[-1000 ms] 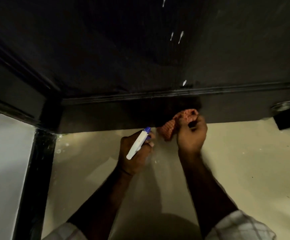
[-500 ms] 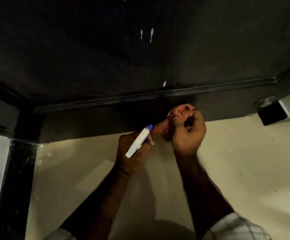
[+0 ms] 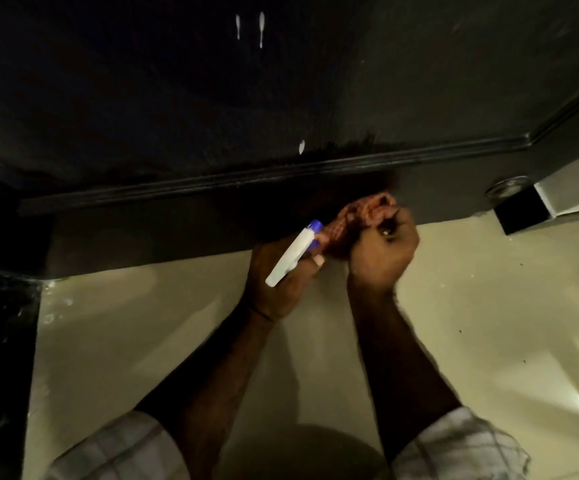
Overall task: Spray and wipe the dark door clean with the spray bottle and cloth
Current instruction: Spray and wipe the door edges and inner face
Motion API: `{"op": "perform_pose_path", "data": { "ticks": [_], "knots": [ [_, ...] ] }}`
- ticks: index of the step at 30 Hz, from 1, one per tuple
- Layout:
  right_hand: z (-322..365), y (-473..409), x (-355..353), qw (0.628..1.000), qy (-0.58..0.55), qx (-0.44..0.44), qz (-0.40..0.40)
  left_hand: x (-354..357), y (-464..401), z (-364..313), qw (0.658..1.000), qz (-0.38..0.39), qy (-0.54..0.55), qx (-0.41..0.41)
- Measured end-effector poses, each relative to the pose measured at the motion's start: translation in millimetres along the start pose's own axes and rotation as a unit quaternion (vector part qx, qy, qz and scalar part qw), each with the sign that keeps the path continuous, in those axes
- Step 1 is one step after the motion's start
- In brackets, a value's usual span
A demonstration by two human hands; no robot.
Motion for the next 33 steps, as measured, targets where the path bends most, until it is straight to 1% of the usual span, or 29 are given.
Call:
{"op": "perform_pose_path", "data": {
  "ticks": [1, 2, 4, 6, 7, 8, 9, 10, 11, 12, 13, 14, 15, 17, 20, 22, 24, 25, 26, 27, 28, 29, 30, 31, 32, 33],
  "knots": [
    [25.3, -8.9, 1.6, 0.999, -0.021, -0.037, -0.017, 5.6, -2.4, -7.2, 1.0, 0.001, -0.006, 0.017],
    [51.4, -15.8, 0.0, 0.995, -0.031, -0.089, -0.015, 13.6, -3.8, -12.3, 1.0, 0.002, -0.002, 0.019],
    [85.1, -22.7, -1.1, 0.982, -0.036, -0.187, 0.01, 22.1, -6.5, -10.2, 1.0, -0.006, 0.015, 0.027],
    [81.6, -25.8, -3.1, 0.969, -0.008, -0.247, 0.016, 25.9, -9.9, -7.8, 1.0, -0.009, 0.01, 0.015],
    [67.7, -24.2, -5.1, 0.965, 0.034, -0.26, 0.017, 29.2, -10.0, -8.0, 1.0, -0.003, 0.001, 0.022],
    [45.4, -19.5, -6.6, 0.963, 0.089, -0.254, 0.021, 30.3, -10.4, -10.3, 0.999, 0.005, -0.004, 0.036],
    [15.2, -13.9, -9.8, 0.963, 0.146, -0.223, 0.036, 30.7, -11.2, -13.1, 0.999, 0.011, -0.003, 0.049],
    [-14.9, -10.1, -16.4, 0.966, 0.192, -0.164, 0.055, 31.2, -11.7, -16.6, 0.998, 0.014, 0.001, 0.059],
    [-38.6, -7.9, -22.9, 0.972, 0.206, -0.087, 0.069, 31.2, -12.1, -16.8, 0.998, 0.014, 0.011, 0.061],
    [-52.1, -9.3, -28.1, 0.979, 0.193, -0.008, 0.065, 32.7, -12.1, -16.7, 0.998, 0.013, 0.018, 0.06],
    [-58.3, -12.0, -33.9, 0.983, 0.173, 0.043, 0.043, 33.8, -11.0, -16.5, 0.998, 0.014, 0.025, 0.058],
    [-53.4, -18.2, -39.4, 0.987, 0.145, 0.062, -0.001, 34.9, -10.8, -15.9, 0.998, 0.015, 0.028, 0.056],
    [-35.1, -25.6, -39.6, 0.991, 0.12, 0.047, -0.042, 35.4, -10.0, -14.3, 0.998, 0.017, 0.037, 0.055],
    [21.7, -39.3, -35.0, 0.991, 0.085, -0.058, -0.088, 37.5, -12.2, -8.6, 0.997, 0.029, 0.032, 0.059],
    [80.5, -55.0, -36.1, 0.969, 0.037, -0.234, -0.069, 39.0, -18.7, -0.4, 0.998, 0.027, 0.017, 0.048],
    [76.8, -59.1, -33.3, 0.962, 0.034, -0.263, -0.068, 43.0, -21.2, -1.8, 0.999, 0.025, 0.02, 0.042],
    [40.1, -48.0, -33.9, 0.967, 0.091, -0.222, -0.086, 48.1, -22.1, -8.7, 0.998, 0.024, 0.02, 0.053],
    [12.9, -41.4, -37.0, 0.973, 0.13, -0.172, -0.077, 50.0, -22.6, -11.9, 0.997, 0.021, 0.025, 0.068],
    [-13.6, -34.5, -41.4, 0.98, 0.161, -0.108, -0.053, 51.2, -22.4, -14.6, 0.996, 0.021, 0.033, 0.081],
    [-36.6, -31.0, -48.8, 0.984, 0.172, -0.023, -0.043, 52.0, -22.2, -17.0, 0.995, 0.026, 0.043, 0.087],
    [-55.4, -30.5, -57.7, 0.982, 0.165, 0.071, -0.053, 53.2, -22.0, -17.4, 0.995, 0.028, 0.048, 0.088],
    [-61.6, -31.6, -63.6, 0.975, 0.162, 0.131, -0.082, 53.2, -22.0, -19.3, 0.994, 0.033, 0.056, 0.088],
    [-59.4, -38.7, -67.0, 0.968, 0.163, 0.15, -0.117, 53.7, -22.6, -18.2, 0.994, 0.033, 0.057, 0.086],
    [-45.2, -48.3, -67.5, 0.966, 0.156, 0.128, -0.162, 54.2, -23.9, -17.9, 0.993, 0.033, 0.062, 0.09],
    [-20.1, -56.8, -66.0, 0.967, 0.135, 0.08, -0.2, 56.3, -25.6, -15.8, 0.993, 0.033, 0.062, 0.095],
    [11.6, -61.8, -62.4, 0.97, 0.103, 0.012, -0.221, 58.8, -28.3, -12.6, 0.993, 0.031, 0.055, 0.1]
  ]
}}
Point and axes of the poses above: each hand's wrist, its own y-axis away from the middle knuckle, its own x-axis out of the palm, z = x × y, the point moved 7 cm from there along -y, towards the middle knuckle
